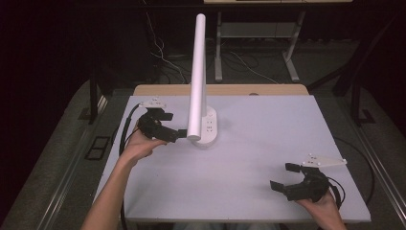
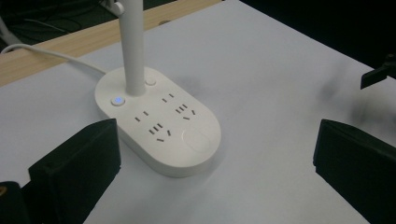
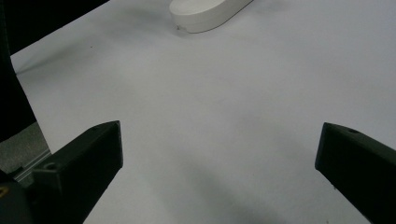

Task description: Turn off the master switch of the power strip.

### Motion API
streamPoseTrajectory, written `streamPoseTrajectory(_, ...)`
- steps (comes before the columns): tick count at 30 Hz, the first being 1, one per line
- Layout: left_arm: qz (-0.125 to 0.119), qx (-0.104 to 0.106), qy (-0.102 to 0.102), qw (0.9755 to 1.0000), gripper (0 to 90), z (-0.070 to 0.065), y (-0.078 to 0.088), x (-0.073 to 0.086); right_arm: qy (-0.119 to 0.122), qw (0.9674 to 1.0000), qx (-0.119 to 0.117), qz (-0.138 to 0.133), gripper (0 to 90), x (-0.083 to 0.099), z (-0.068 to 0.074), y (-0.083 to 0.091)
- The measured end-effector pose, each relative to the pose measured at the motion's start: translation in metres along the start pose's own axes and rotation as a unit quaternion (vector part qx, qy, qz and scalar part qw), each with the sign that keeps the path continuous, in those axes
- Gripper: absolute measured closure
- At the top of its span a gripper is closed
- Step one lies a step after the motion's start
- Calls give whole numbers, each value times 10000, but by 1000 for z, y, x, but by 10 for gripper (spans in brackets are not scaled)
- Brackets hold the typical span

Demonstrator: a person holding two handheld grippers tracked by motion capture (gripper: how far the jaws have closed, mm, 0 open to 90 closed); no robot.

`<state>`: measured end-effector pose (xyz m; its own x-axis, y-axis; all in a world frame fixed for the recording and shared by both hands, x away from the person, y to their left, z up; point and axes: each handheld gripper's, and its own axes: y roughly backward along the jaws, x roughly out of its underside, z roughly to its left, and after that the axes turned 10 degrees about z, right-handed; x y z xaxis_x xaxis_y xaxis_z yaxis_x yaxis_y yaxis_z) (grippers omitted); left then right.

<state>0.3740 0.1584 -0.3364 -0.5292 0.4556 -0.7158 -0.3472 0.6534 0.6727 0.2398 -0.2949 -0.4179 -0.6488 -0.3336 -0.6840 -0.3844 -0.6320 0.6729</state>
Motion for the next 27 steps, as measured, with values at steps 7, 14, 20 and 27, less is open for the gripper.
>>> streamPoseTrajectory(7, 65, -63, 58, 9999, 0, 13, -3, -3, -5, 10000, 6, -2, 1, 0, 0, 0)
streamPoseTrajectory(14, 97, -122, 142, 9998, 0, 23, -6, -7, -32, 10000, 19, -17, 1, 0, -1, 0)
streamPoseTrajectory(20, 133, -190, 150, 9996, 0, 29, -11, -12, -23, 10000, 25, -5, 1, 0, 0, 0)
streamPoseTrajectory(27, 205, -228, 123, 9995, 0, 35, -18, -17, -19, 10000, 15, 22, 1, 0, 0, -1)
